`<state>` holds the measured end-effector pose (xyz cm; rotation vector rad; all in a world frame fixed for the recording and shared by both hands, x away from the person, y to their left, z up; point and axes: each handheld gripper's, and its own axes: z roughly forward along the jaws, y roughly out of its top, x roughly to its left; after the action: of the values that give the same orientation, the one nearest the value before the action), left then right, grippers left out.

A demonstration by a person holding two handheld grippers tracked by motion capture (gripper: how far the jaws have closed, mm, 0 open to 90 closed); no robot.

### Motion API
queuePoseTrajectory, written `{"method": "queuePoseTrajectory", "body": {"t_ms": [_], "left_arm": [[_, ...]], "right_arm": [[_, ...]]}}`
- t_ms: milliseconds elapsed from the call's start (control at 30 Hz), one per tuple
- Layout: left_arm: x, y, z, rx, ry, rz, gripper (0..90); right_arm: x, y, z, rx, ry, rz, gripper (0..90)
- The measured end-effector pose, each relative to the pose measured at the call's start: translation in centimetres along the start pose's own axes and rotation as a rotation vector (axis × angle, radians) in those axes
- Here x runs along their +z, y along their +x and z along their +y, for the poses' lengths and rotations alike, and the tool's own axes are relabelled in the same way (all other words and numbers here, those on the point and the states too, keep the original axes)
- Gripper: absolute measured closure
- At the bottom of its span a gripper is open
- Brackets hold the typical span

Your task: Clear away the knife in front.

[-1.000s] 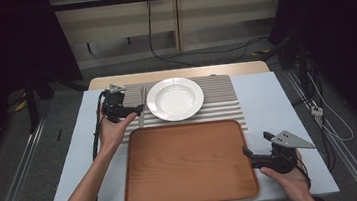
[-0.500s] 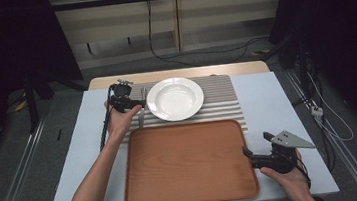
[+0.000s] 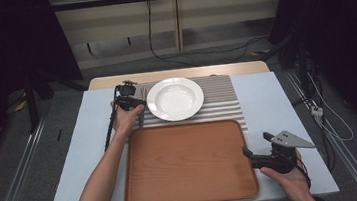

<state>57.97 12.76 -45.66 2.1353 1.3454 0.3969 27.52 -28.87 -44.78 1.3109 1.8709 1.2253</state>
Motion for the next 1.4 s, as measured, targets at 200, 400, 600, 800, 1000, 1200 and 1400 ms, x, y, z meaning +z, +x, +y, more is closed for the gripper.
{"method": "queuePoseTrajectory", "body": {"t_ms": [200, 400, 600, 800, 1000, 1200, 1400], "left_arm": [[0.5, -0.3, 0.8, 0.000, 0.013, 0.008, 62.4], [0.6, -0.7, 1.1, 0.008, 0.026, 0.010, 71.6], [0.7, -0.8, 1.5, -0.018, 0.054, 0.015, 75.1], [0.7, -0.7, 1.8, -0.052, 0.078, 0.005, 76.7], [0.7, -0.9, 2.0, -0.038, 0.091, -0.004, 80.0], [0.6, -0.4, 2.0, -0.042, 0.100, -0.037, 80.1], [0.6, -0.3, 1.9, -0.031, 0.097, -0.030, 80.1]], "right_arm": [[0.0, 0.0, 0.0, 0.001, 0.000, 0.002, 8.4], [0.0, 0.0, 0.0, 0.002, 0.002, 0.002, 8.4], [0.0, 0.0, 0.0, -0.003, 0.001, 0.005, 8.5], [0.0, 0.0, 0.0, -0.003, 0.002, 0.004, 8.5], [0.0, 0.0, -0.1, -0.002, 0.004, 0.004, 8.5], [0.0, 0.0, -0.1, 0.000, 0.007, 0.006, 8.6], [0.1, 0.0, 0.0, 0.000, 0.008, 0.002, 8.6]]}}
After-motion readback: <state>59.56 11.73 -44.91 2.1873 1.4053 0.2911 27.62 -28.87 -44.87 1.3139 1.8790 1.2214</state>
